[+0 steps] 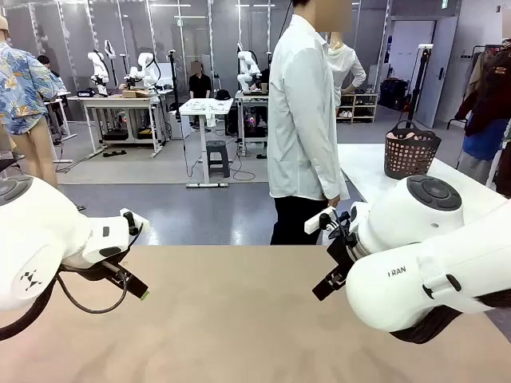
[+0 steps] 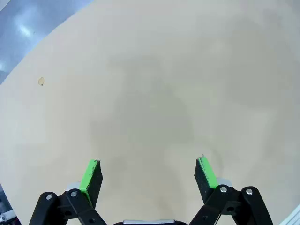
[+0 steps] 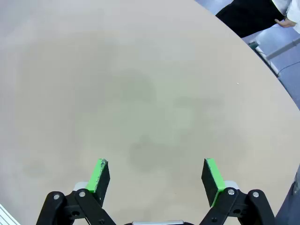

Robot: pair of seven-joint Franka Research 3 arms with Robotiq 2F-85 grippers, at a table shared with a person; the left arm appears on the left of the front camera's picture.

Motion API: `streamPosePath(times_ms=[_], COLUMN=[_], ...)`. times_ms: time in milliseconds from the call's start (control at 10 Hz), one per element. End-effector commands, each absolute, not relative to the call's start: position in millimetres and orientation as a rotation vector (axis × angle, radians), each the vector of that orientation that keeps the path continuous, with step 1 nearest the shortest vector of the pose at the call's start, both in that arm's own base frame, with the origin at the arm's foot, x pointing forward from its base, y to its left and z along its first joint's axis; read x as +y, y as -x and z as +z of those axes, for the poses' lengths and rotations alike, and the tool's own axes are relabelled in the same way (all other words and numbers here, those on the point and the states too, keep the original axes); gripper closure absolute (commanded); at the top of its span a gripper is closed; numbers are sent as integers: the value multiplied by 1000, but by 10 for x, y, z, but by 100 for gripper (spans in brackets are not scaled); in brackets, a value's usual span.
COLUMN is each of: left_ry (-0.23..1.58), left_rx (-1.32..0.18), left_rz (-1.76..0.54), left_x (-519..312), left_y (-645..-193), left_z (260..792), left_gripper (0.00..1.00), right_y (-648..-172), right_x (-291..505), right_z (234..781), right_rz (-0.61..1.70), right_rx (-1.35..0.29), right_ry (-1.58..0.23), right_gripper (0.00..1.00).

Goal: Fold the towel.
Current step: Grab the top end of the 100 cm Hotel Towel extended by the human.

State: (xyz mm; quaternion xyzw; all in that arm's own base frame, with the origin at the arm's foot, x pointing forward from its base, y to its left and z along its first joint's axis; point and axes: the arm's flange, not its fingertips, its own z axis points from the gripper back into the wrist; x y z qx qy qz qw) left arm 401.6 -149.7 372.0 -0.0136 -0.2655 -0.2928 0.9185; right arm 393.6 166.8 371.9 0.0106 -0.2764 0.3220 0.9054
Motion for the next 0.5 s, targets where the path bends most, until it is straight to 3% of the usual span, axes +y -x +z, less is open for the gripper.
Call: streamPosePath(times_ms=[0,400], left_ry=[28,28], left_rx=[-546,-546], left_rz=[-603,-603], left_x=[-1499,-1499], left_y=[-4015,-4015], left_z=[3720,3720], left_gripper=[0,0], right_y=[-3936,-3936], right_x=[1668,1668], right_z=[3719,3719], right_rz=[665,665], right_rx=[-571,-571], right_ry=[-22,-22], right_gripper=[0,0])
